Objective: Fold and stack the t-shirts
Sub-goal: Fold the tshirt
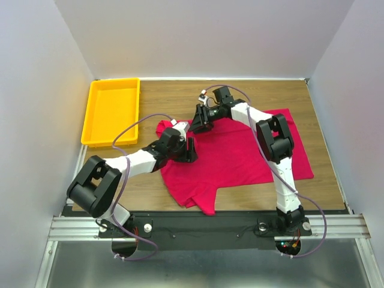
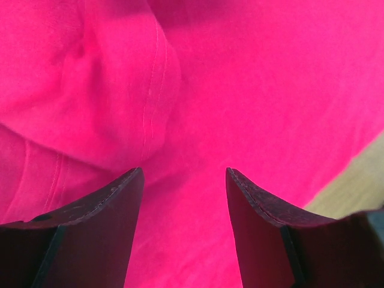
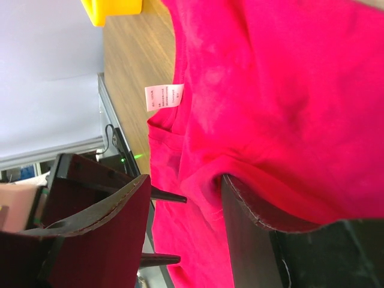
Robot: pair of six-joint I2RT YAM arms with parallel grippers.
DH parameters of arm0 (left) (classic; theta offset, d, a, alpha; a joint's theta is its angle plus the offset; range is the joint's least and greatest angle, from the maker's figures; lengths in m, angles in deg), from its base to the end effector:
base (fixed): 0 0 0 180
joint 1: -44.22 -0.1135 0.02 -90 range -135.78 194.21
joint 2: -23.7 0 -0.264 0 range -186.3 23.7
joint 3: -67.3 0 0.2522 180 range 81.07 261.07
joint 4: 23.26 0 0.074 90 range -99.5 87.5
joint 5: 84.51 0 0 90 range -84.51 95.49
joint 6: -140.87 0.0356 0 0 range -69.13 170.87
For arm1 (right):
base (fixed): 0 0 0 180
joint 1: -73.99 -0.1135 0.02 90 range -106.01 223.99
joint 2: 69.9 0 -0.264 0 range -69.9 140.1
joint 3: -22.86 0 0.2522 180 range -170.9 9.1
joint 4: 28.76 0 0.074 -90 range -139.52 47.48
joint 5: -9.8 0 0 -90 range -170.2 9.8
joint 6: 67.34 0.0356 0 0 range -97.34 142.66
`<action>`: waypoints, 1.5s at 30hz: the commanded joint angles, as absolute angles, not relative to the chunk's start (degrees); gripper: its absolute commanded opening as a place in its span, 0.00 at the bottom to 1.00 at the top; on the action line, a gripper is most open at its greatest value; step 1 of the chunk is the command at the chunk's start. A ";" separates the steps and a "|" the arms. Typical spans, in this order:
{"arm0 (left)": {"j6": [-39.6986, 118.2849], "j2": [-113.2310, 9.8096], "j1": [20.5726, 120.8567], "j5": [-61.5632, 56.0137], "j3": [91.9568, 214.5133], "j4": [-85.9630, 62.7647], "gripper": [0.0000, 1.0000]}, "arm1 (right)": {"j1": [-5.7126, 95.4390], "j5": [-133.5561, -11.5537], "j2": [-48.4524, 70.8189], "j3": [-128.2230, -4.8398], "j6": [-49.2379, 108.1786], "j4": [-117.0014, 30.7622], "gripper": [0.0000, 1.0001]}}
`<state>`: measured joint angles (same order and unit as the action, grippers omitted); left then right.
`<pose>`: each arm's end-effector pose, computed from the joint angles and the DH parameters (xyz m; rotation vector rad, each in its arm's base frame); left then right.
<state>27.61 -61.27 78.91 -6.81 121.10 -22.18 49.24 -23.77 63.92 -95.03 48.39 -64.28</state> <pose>0.2462 -0.1796 0.1879 0.3537 2.2046 -0.8055 0.4450 0.2378 0.1615 -0.4474 2.5024 1.5851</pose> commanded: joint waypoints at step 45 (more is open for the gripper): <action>29.95 -75.35 88.07 20.87 140.12 -9.58 0.24 | 58.52 -28.16 42.96 -78.61 39.01 -62.48 0.56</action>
<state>26.69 -74.37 87.77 18.22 136.40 -11.23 58.92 -27.49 47.44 -79.87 41.16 -63.95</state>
